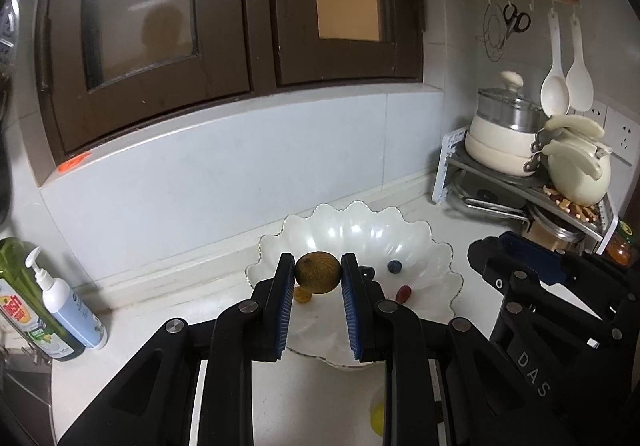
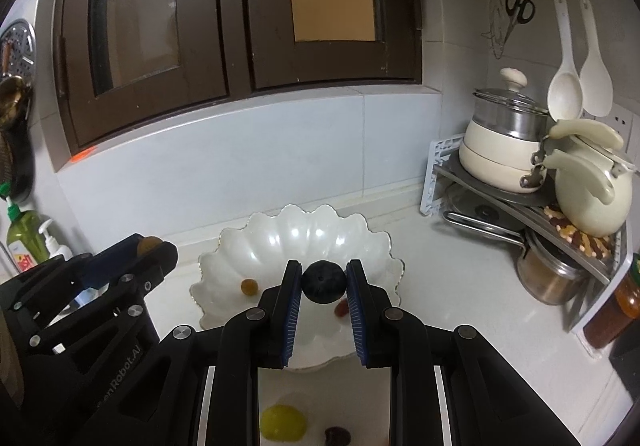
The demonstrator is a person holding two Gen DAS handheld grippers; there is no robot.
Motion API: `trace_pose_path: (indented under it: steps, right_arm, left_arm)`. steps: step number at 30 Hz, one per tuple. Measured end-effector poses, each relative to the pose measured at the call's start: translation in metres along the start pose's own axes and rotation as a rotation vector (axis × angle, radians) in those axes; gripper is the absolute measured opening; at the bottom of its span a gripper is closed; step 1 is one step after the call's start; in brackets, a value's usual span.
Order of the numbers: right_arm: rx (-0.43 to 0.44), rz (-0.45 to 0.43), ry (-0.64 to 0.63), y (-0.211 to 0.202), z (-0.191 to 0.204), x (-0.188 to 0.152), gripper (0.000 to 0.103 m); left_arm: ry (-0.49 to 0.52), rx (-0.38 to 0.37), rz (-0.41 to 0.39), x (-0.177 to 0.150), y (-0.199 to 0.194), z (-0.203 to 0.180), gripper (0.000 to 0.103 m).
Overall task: Organize fruits
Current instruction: 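Carry the tan fruit in the left tool while the right tool carries the plum over the bowl, then open the left tool to drop the tan fruit while the right tool drops the plum into the bowl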
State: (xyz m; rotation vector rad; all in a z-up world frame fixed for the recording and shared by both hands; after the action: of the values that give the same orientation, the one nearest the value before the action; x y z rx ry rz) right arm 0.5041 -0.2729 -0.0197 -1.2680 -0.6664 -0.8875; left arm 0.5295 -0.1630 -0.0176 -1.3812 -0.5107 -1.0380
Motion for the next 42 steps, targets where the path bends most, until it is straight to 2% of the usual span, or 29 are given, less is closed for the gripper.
trace_pose_path:
  steps: [18,26,34,37,39,40,42]
  right_arm:
    - [-0.026,0.225,-0.006,0.090,-0.010,0.003,0.024]
    - [-0.045,0.318,-0.011,0.121,-0.018,-0.007,0.024]
    - [-0.052,0.382,-0.011,0.143,-0.022,-0.013,0.024]
    - [-0.053,0.400,-0.010,0.148,-0.022,-0.015,0.025]
    - [-0.054,0.409,-0.009,0.150,-0.022,-0.016,0.027]
    - [-0.055,0.412,-0.011,0.151,-0.022,-0.017,0.030]
    - [-0.061,0.414,-0.015,0.152,-0.022,-0.018,0.036]
  left_arm:
    - [0.037,0.024,0.167,0.000,0.080,0.003,0.024]
    - [0.023,-0.037,0.311,-0.016,0.124,-0.001,0.024]
    - [0.016,-0.062,0.387,-0.029,0.145,-0.004,0.024]
    - [0.014,-0.069,0.403,-0.032,0.150,-0.004,0.027]
    - [0.003,-0.074,0.411,-0.033,0.152,-0.004,0.033]
    - [0.001,-0.075,0.414,-0.034,0.152,-0.004,0.037]
    - [0.003,-0.072,0.414,-0.034,0.152,-0.003,0.039]
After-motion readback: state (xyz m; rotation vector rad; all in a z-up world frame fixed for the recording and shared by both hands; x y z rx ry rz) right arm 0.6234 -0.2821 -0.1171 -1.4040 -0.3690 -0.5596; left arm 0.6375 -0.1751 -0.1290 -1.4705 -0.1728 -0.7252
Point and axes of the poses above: each gripper's, at about its wrist camera, not at the fingertips, and y roughly the way its jaws point, z to its left, x to its top, the point moved 5 cm from there along y, roughly the way its jaws point, and after that the axes turned 8 degrees about y, right-handed, at the moved point
